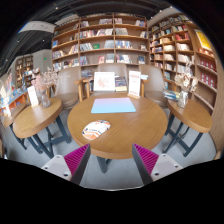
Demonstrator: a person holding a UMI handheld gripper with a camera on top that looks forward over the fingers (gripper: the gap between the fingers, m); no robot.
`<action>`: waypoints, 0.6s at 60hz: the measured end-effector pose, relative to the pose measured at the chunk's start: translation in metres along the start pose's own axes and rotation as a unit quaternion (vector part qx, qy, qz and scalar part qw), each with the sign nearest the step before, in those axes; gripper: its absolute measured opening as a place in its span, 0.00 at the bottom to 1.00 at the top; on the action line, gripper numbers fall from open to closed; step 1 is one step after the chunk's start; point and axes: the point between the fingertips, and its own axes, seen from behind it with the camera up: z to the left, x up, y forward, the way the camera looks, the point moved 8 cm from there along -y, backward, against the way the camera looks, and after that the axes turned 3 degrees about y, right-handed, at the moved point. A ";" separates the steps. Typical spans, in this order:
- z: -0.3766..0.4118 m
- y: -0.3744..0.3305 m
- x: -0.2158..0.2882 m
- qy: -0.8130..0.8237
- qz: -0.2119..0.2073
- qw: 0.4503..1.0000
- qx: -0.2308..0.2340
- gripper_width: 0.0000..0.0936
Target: Arrange mouse
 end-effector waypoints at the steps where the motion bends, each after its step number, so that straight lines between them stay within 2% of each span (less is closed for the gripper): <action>1: 0.004 0.002 -0.001 -0.002 0.001 1.000 0.002 0.92; 21: 0.070 0.046 -0.020 -0.016 0.030 0.999 0.024 0.92; 36: 0.086 0.102 -0.023 -0.022 0.038 0.999 0.010 0.91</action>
